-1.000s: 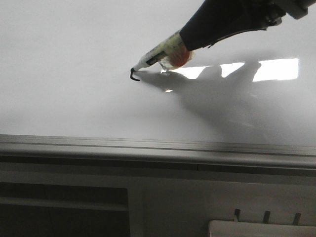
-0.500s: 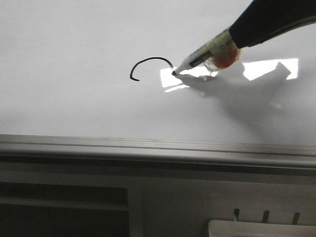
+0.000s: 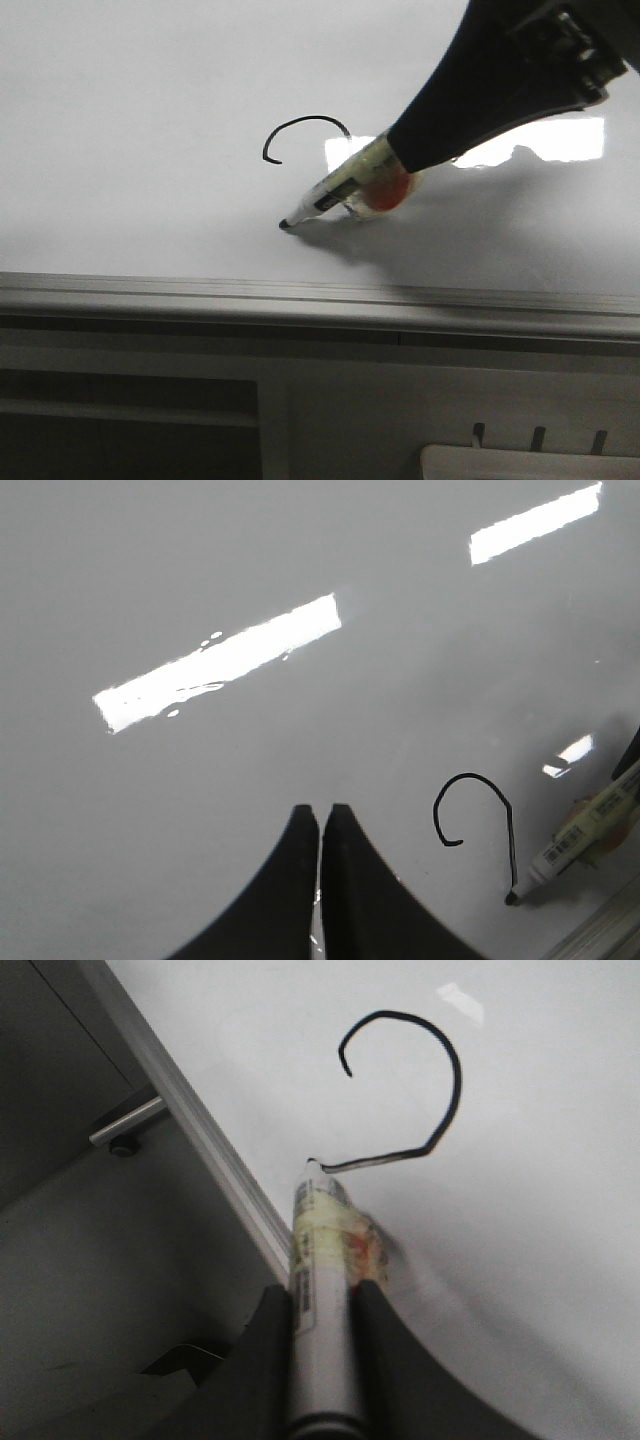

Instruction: Write number 2 on whiteboard

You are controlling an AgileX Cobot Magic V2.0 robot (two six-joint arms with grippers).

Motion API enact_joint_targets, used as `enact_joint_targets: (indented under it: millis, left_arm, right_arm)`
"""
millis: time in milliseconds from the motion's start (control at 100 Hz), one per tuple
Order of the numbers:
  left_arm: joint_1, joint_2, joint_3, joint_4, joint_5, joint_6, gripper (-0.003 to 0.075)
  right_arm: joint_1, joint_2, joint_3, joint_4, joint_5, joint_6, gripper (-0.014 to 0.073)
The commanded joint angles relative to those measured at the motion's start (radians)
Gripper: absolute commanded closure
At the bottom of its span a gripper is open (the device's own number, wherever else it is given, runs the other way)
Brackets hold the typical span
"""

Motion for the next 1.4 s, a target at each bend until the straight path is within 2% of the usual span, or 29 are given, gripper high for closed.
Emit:
enact_joint_targets:
  millis: [0, 400, 480, 700, 980, 1150, 1280, 1390]
  left_arm:
    - [0.000, 0.004, -0.029, -0.009, -0.078, -0.010, 0.0741]
    - [0.000, 0.004, -0.029, -0.009, -0.078, -0.010, 0.0741]
    - [0.000, 0.004, -0.029, -0.009, -0.078, -0.010, 0.0741]
    - [0.000, 0.004, -0.029, -0.009, -0.078, -0.010, 0.0741]
    - [0.000, 0.004, -0.029, -0.005, -0.078, -0.010, 0.0741]
    - [0.000, 0.004, -0.029, -0.005, -0.078, -0.010, 0.0741]
    - [0.000, 0.004, -0.029, 0.003, -0.078, -0.010, 0.0741]
    - [-0.002, 0.004, -0.029, 0.024, -0.078, -0.010, 0.0741]
  right_arm:
    - [0.018, 0.021, -0.052, -0.039, -0.099, 0.001, 0.0643]
    - [0.030, 0.062, -0.083, -0.060, -0.075, 0.001, 0.0643]
    - [0.024, 0.053, -0.083, -0.094, -0.052, 0.008, 0.0643]
    - [-0.012, 0.014, -0.081, -0.242, 0.002, 0.133, 0.0643]
    - [-0.103, -0.042, -0.054, -0.249, 0.081, 0.150, 0.0643]
    - [-0.148, -0.111, -0.025, -0.261, 0.080, 0.154, 0.0643]
    - [-0.150, -0.126, -0.025, -0.274, 0.079, 0.156, 0.0643]
    - [-0.111, -0.128, -0.037, -0.259, 0.087, 0.156, 0.0643]
